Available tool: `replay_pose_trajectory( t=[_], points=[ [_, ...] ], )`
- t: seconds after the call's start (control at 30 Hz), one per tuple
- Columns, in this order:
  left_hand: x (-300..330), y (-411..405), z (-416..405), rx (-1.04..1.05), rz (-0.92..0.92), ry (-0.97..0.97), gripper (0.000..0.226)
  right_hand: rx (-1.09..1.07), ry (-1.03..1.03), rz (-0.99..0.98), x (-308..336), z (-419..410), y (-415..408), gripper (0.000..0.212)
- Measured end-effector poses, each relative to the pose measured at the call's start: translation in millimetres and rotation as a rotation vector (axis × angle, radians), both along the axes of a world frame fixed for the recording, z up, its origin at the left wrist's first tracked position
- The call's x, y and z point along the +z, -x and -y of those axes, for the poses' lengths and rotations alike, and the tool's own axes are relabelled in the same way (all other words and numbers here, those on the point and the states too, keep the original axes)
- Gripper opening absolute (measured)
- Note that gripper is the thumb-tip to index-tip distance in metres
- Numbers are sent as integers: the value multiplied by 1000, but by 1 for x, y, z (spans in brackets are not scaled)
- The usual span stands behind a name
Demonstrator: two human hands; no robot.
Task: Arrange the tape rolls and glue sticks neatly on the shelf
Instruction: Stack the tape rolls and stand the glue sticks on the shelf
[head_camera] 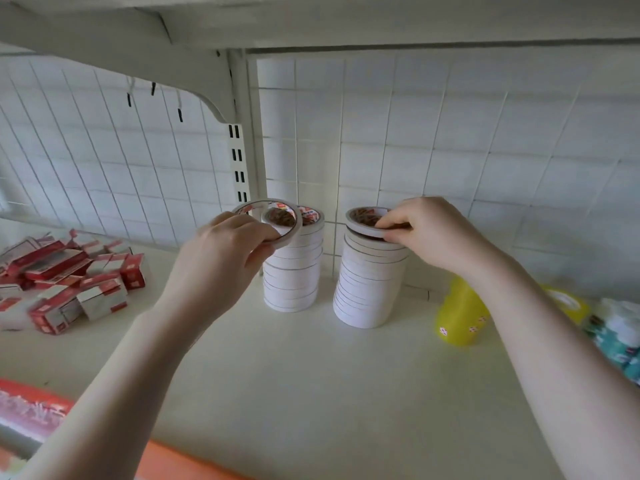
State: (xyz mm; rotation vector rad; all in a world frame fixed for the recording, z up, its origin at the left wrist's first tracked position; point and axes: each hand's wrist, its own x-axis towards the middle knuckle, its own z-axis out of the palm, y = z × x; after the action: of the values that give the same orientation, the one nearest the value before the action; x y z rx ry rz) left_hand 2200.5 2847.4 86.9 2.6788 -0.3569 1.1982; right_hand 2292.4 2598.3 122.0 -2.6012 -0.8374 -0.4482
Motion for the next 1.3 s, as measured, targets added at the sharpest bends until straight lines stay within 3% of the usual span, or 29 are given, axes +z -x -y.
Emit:
replay_pose_trajectory(
  t=[0.3,0.9,1.3],
  points=[
    [2,-23,-12,-88,5,-20,28,2,30,-41,1,-3,2,16],
    [9,-47,-16,-140,0,-24,16,42,-24,-130,-1,3,-1,18],
    [14,-65,-8,-176,-125,-76,13,65,-113,-135,-3,9,2,23]
  ],
)
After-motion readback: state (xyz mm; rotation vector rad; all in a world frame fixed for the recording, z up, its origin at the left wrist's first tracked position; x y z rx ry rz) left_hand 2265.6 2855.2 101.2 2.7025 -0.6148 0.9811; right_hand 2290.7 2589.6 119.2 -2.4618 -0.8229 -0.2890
